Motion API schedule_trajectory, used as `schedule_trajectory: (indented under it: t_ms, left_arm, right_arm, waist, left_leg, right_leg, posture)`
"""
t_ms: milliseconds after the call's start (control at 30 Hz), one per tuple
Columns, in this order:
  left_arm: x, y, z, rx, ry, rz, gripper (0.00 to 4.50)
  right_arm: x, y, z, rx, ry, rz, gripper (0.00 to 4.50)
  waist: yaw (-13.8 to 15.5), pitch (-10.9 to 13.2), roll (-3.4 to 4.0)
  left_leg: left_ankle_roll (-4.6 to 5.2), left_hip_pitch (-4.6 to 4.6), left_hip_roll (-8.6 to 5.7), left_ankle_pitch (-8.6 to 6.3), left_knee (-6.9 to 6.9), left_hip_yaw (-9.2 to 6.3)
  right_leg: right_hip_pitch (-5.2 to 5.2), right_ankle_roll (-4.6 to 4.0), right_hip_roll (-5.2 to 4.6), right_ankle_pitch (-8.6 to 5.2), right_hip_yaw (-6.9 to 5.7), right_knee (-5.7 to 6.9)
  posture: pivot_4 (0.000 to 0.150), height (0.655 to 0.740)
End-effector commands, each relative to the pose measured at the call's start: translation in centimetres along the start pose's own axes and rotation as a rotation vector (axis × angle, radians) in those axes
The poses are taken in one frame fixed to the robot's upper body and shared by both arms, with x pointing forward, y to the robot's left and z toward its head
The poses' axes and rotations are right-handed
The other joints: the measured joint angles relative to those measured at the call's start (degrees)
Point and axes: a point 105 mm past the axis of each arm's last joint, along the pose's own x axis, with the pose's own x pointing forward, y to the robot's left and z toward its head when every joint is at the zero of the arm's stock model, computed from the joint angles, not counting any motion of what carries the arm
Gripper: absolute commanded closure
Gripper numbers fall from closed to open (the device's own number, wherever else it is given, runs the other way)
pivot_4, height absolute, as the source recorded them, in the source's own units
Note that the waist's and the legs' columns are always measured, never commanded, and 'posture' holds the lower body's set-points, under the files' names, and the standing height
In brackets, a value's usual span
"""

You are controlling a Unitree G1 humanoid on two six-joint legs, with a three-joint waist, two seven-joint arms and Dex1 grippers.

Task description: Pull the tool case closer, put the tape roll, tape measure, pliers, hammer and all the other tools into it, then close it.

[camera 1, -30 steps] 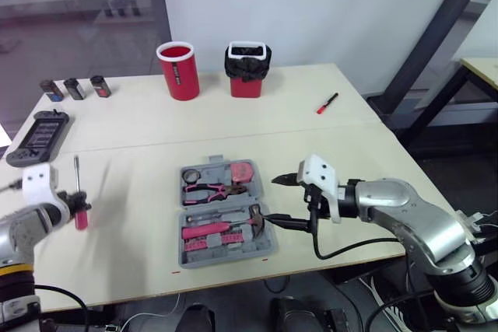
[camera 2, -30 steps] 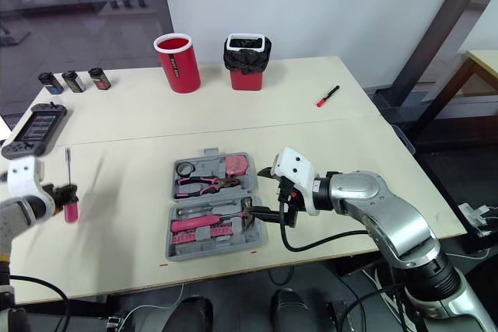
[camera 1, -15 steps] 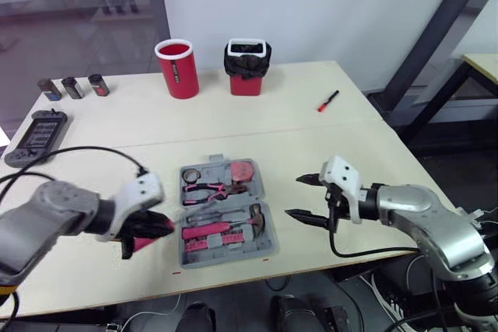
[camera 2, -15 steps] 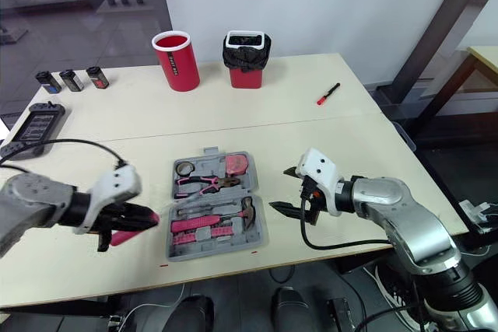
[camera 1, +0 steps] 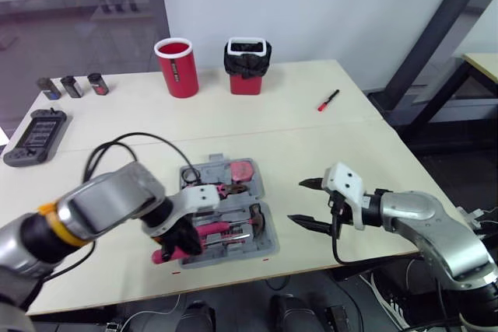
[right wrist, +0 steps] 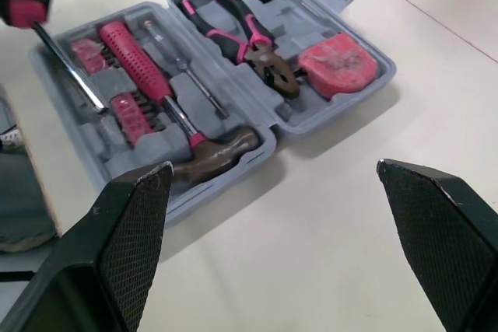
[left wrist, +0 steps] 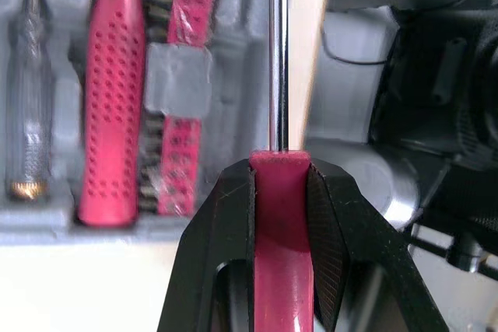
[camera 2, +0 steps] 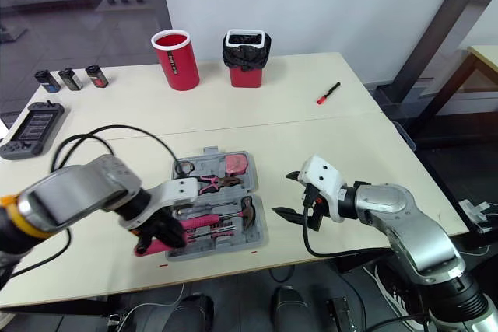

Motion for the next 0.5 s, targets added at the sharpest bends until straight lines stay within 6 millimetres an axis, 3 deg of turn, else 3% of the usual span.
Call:
schedule_trajectory:
  t_ms: [33,500]
  left_arm:
    - [0.3,0.4,0.2,0.072,0.051,0.04,4.07]
    - [2.8,0.7,2.0,0.137,0.107,0.056,4.07]
  right_arm:
    - [0.0,0.5,1.4,-0.066,-0.034,0.044,0.0]
    - [0.4,0.9,1.5,-0.105,-0.02,0.121,0.0]
  waist:
    - [-0.1,0.0,0.01]
    - [0.1,0.1,0.09]
  left_leg:
    - [0.0,0.01,0.0,0.0,0.0,-0.05]
    - [0.0,0.08,-0.03,0.04,0.32,-0.46]
  right_leg:
    - [0.0,0.0,0.06,0.0,0.08,0.03]
    - [0.02,-0.04,0.23,-0.01,0.1,0.73]
  posture:
    - [0.15,0.7387]
    - [0.15,0.7387]
